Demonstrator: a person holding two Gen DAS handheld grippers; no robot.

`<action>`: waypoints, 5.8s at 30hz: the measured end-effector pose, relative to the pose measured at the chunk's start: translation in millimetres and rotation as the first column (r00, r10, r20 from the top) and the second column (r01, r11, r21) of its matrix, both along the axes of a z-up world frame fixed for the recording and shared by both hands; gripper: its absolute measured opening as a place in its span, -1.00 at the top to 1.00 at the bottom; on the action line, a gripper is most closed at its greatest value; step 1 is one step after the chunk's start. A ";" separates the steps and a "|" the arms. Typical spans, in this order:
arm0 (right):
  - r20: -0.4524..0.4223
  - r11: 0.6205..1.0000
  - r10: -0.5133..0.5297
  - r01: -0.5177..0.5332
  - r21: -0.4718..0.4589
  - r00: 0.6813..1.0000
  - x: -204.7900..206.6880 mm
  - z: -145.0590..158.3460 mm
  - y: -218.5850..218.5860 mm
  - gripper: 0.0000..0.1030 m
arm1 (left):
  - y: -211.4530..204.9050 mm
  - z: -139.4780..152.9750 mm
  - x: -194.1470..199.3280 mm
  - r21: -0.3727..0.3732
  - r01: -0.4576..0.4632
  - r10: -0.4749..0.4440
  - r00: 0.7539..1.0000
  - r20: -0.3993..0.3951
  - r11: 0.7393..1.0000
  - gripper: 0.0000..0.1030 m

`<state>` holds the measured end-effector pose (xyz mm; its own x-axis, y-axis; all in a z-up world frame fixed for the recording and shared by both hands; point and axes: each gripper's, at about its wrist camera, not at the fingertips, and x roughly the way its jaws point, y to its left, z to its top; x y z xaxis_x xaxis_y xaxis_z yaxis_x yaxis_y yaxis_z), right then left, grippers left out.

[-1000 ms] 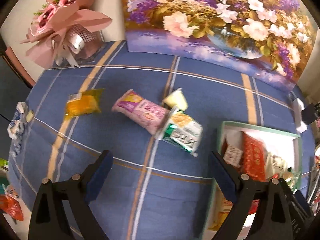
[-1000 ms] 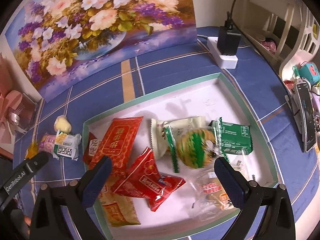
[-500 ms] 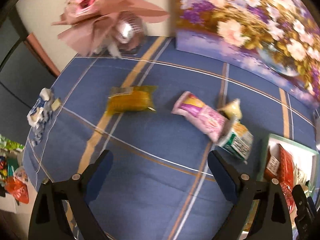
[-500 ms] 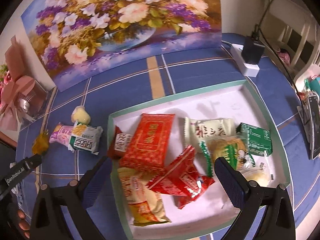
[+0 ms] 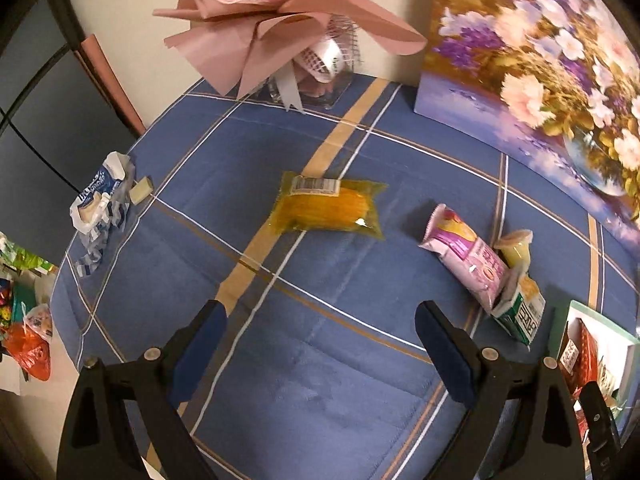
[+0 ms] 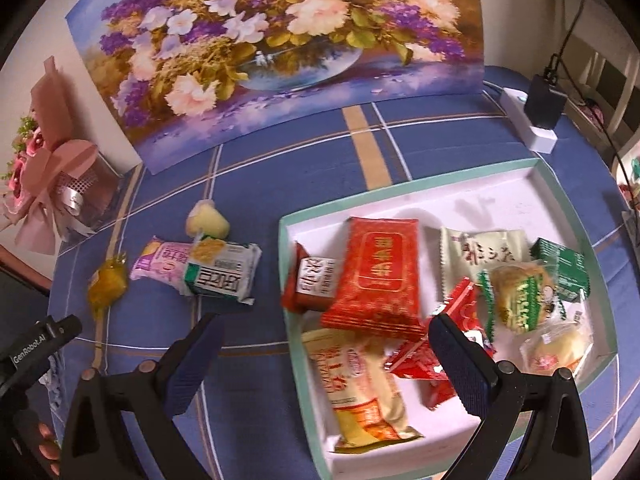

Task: Organize snacks
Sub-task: 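Move both open tools back over the snack pile, then grasp the green corn biscuit packet with the right tool while the left grasps the yellow barcode packet, then carry the corn packet over the tray with the right tool while the left carries the yellow packet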

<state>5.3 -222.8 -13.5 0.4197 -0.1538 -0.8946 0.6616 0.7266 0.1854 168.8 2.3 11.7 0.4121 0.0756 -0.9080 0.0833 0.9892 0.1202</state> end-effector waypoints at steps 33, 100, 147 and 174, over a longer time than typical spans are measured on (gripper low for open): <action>0.027 0.989 0.110 -0.112 0.093 0.994 100.0 -33.8 37.5 -0.90 | 31.9 -49.2 94.7 -0.199 0.049 -0.062 0.996 -0.058 0.979 -0.86; 0.019 0.994 0.043 -0.045 0.103 0.999 -7.6 6.5 35.3 -0.20 | -36.0 2.1 -48.1 -0.250 0.100 -0.122 0.990 -0.071 0.963 -0.47; 0.032 0.945 -0.314 0.309 0.105 0.949 -132.1 12.7 -92.9 -0.20 | -168.1 8.5 -151.7 -0.245 0.464 -0.475 0.880 0.017 0.851 -0.47; 0.046 0.940 -0.342 0.340 0.040 0.939 -105.2 7.6 -138.7 -0.21 | -241.1 -10.4 -135.2 -0.230 0.521 -0.525 0.850 0.049 0.822 -0.47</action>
